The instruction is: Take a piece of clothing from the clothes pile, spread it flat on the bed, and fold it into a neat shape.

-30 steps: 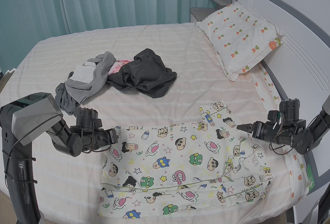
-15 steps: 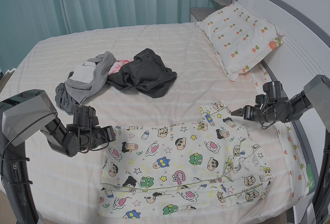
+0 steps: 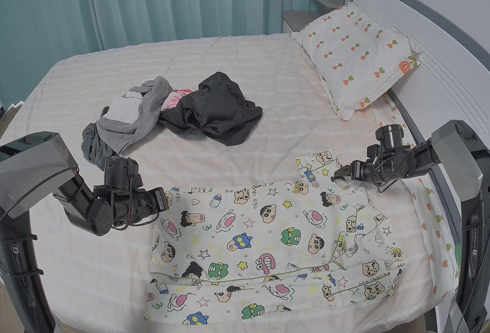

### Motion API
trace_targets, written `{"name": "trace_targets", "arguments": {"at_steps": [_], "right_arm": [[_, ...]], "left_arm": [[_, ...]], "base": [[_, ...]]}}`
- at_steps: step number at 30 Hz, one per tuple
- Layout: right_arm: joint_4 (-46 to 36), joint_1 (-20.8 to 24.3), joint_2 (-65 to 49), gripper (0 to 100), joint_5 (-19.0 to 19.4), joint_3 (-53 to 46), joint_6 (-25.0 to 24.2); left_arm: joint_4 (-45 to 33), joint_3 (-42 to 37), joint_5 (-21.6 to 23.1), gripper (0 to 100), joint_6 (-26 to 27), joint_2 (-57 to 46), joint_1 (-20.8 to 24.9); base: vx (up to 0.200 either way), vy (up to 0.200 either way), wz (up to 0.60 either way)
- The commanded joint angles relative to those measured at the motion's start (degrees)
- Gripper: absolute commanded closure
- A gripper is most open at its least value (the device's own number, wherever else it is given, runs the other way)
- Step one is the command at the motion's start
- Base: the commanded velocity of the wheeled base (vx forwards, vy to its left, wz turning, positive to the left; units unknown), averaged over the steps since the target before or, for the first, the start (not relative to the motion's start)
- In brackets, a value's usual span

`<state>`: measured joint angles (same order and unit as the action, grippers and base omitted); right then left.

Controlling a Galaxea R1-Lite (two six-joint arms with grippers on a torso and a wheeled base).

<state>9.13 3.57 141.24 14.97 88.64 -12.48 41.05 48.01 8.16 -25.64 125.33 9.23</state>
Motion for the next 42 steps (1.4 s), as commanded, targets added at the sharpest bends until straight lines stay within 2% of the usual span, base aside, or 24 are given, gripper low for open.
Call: {"name": "trace_targets", "arguments": {"at_steps": [1, 3, 4, 9, 15, 23, 24, 35, 39, 42], "right_arm": [[-0.2, -0.1, 1.9, 0, 1.2, 1.3, 0.1], [-0.4, 0.0, 1.9, 0, 2.0, 1.4, 0.0], [-1.0, 0.0, 1.9, 100, 2.3, 1.5, 0.0], [-1.0, 0.0, 1.5, 100, 3.4, 1.3, 0.0], [-0.9, 0.3, 1.2, 100, 3.4, 0.1, -0.5], [-0.6, 1.1, -0.4, 100, 3.3, -1.9, -0.4], [-0.6, 1.2, -0.4, 100, 3.3, -1.9, -0.3], [-0.4, 1.4, -0.5, 100, 3.2, -2.2, -0.3], [-0.4, 1.4, -1.2, 100, 3.2, -2.9, 0.0], [-0.4, 1.4, -1.2, 100, 3.3, -3.0, 0.0]], "left_arm": [[0.0, 0.2, 0.0, 100, 0.1, -0.1, -0.9], [0.0, 0.4, 0.0, 100, 0.1, 0.1, -1.2], [0.0, 0.6, 0.1, 100, 0.3, 0.3, -1.6], [-0.3, 1.5, 0.3, 100, 1.3, 0.4, -3.1], [-0.3, 2.4, 0.4, 100, 8.8, 4.0, -6.5], [-0.2, 3.2, 0.9, 100, 9.0, 4.9, -7.9], [-0.1, 3.3, 1.0, 0, 8.8, 4.9, -7.9], [-0.1, 4.1, 4.9, 0, 8.4, 5.5, -7.6], [0.0, 6.7, 7.7, 0, 3.0, 6.2, -6.2], [0.0, 8.3, 7.7, 0, 1.8, 7.2, -5.7]], "base": [[0.0, 0.0, 0.0], [0.0, 0.0, 0.0], [0.0, 0.0, 0.0], [0.0, 0.0, 0.0], [0.0, 0.0, 0.0], [0.0, 0.0, 0.0], [0.0, 0.0, 0.0], [0.0, 0.0, 0.0], [0.0, 0.0, 0.0], [0.0, 0.0, 0.0]]}}
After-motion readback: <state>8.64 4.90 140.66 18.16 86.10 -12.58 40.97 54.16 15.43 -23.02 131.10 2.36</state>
